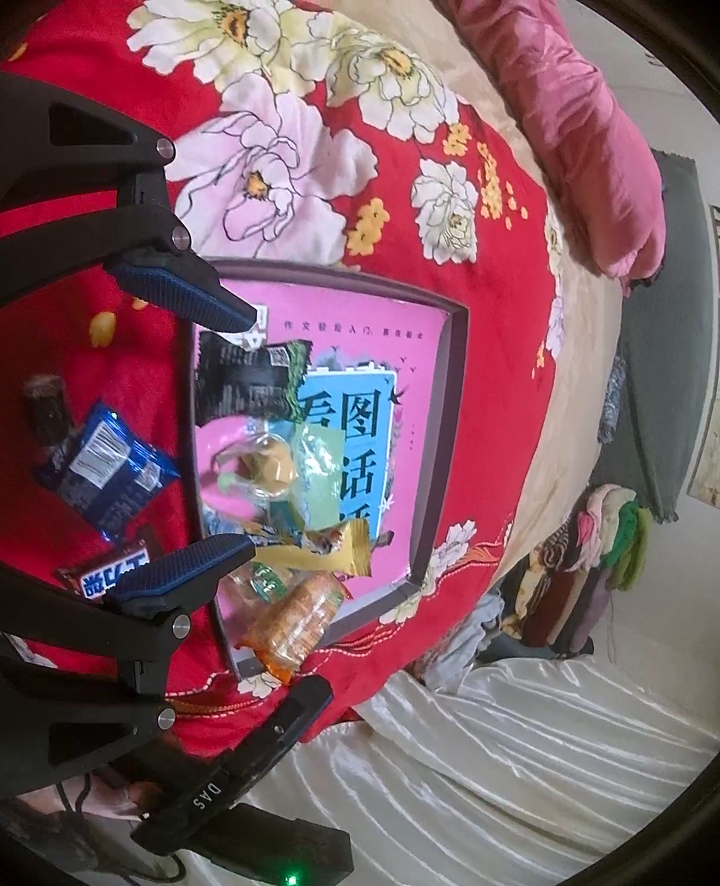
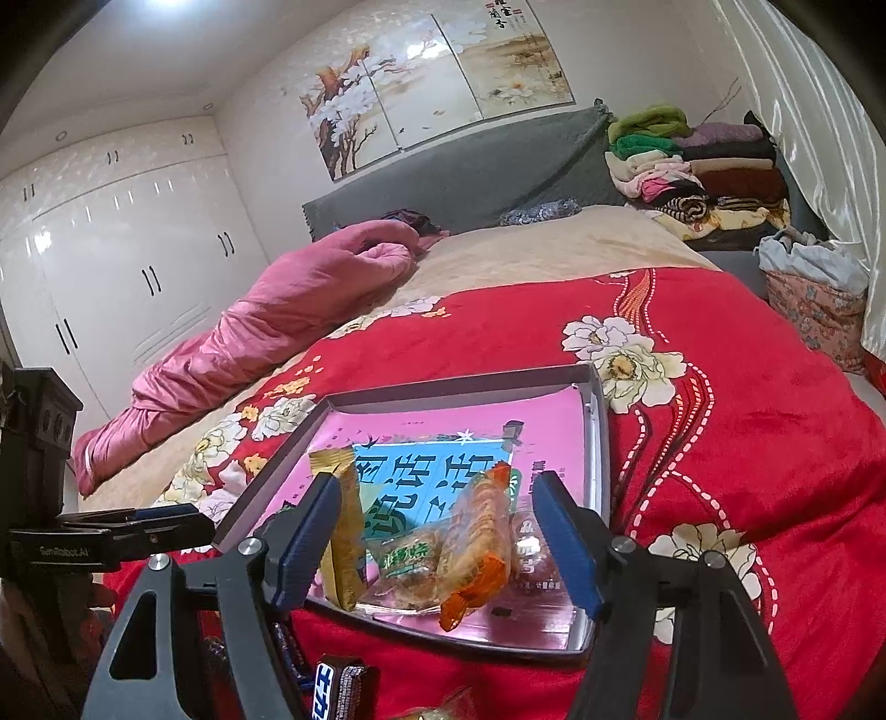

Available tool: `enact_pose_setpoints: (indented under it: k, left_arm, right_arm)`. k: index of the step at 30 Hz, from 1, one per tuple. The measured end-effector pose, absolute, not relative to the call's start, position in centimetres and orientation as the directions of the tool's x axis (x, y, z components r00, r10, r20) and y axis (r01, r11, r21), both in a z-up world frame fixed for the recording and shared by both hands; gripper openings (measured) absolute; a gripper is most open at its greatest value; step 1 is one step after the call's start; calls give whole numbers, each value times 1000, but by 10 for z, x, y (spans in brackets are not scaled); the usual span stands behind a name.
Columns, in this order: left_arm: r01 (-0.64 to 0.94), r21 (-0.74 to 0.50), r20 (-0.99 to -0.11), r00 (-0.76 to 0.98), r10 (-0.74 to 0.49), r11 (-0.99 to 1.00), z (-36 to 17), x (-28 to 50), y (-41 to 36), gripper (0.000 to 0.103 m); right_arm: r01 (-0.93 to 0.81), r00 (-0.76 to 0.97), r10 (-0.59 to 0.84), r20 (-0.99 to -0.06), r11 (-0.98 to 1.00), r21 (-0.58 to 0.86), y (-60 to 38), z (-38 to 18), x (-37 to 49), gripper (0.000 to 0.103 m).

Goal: Organize snacks
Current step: 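Withdraw both tools from the tray toward the snacks on the bedcover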

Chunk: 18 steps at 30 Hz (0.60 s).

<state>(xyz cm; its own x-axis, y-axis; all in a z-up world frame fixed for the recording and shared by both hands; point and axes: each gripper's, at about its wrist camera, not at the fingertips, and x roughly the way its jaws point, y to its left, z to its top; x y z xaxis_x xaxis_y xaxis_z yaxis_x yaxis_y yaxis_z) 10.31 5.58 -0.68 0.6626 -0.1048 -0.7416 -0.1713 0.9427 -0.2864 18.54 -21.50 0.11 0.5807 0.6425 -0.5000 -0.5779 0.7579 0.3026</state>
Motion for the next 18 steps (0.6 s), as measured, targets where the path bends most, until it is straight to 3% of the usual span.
enact_pose_setpoints:
  k: [11, 13, 18]
  left_arm:
    - [-160, -274, -753, 649, -107, 948, -14, 94, 57, 77]
    - [-151, -274, -755, 646, -115, 950, -15, 92, 55, 82]
    - [-142, -271, -770, 626, -126, 952, -22, 87, 52, 83]
  right_arm:
    - [-617, 564, 645, -516, 744, 257, -207, 1, 171, 73]
    - [-621, 561, 643, -521, 743, 249, -206, 1, 167, 74]
    - [-640, 550, 648, -526, 732, 232, -204, 1, 156, 77]
